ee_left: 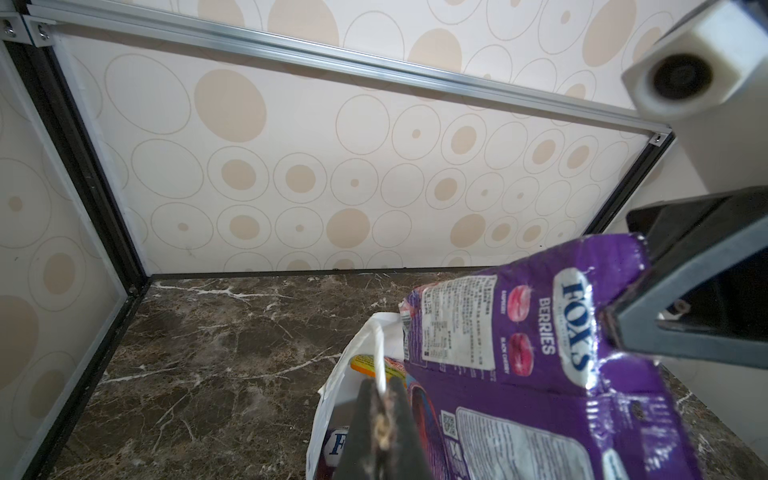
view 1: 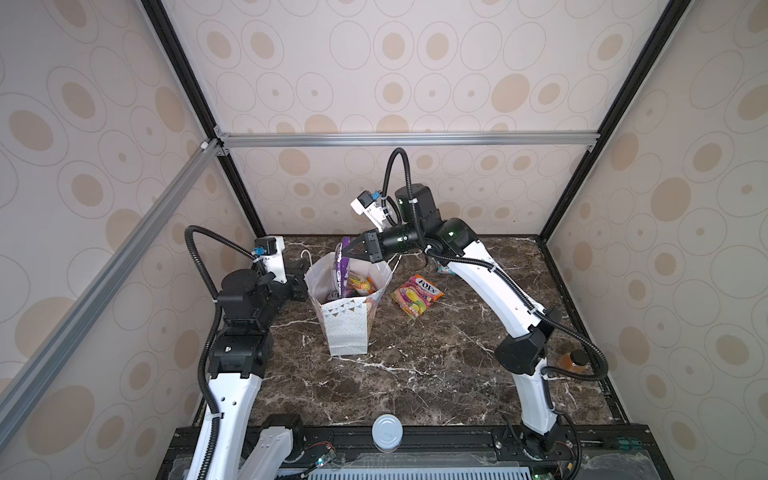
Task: Place the snacks into the paper bag
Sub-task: 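Lower the purple berries packet into the bag and open the right gripper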
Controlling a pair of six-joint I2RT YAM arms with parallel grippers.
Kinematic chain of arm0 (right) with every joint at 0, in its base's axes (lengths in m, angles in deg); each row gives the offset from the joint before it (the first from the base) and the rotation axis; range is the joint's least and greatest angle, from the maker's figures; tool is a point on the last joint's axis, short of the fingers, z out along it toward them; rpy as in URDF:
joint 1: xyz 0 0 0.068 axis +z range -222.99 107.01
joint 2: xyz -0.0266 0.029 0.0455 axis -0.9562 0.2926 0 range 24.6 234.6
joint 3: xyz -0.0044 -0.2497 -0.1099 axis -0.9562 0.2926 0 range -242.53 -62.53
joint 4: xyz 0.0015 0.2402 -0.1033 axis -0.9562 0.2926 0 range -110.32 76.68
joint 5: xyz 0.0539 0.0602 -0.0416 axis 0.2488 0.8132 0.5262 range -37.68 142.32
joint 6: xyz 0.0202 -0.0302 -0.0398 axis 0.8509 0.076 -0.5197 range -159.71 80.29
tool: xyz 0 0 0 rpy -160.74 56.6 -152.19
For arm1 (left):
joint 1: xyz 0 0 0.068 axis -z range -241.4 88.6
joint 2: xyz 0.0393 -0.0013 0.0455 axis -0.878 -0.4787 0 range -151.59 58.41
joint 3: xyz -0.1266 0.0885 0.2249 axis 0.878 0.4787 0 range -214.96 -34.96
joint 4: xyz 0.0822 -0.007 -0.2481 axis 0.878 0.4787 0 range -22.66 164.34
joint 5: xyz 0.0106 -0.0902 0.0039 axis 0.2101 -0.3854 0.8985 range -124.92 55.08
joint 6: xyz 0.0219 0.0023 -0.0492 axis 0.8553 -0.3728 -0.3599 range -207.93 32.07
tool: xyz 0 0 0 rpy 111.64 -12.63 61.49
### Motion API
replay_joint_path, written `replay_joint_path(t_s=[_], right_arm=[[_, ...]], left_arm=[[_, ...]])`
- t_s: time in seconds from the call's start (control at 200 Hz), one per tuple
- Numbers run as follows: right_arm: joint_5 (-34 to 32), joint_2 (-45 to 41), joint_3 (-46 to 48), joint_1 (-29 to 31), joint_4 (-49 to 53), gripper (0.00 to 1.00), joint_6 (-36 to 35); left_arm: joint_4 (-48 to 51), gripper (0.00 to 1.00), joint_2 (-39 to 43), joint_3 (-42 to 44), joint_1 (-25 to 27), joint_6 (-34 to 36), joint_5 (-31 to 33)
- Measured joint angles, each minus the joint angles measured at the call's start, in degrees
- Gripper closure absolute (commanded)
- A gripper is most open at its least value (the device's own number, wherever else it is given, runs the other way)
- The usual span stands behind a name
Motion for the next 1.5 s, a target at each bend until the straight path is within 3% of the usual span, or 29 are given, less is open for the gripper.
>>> replay_joint_path(t_s=[0.51, 0.99, 1.24, 1.5], right_arm=[[4.96, 4.17, -2.78, 3.32, -1.90, 1.00, 2.25], [4.68, 9.62, -3.54, 4.31, -6.10, 1.00, 3.02], [2.51, 9.62, -4.24, 4.09, -6.05, 1.00, 2.49], [-4.26, 9.73, -5.20, 3.82, -6.75, 1.00, 2.10]], left_arm=[[0.02, 1.00, 0.00, 0.07, 0.00, 0.02, 0.02], [0.07, 1.00, 0.09, 0.07, 0.00, 0.04, 0.22], [0.37, 1.00, 0.31, 0.09, 0.00, 0.15, 0.42], [0.68, 1.00, 0.31, 0.09, -0.02, 0.17, 0.44]])
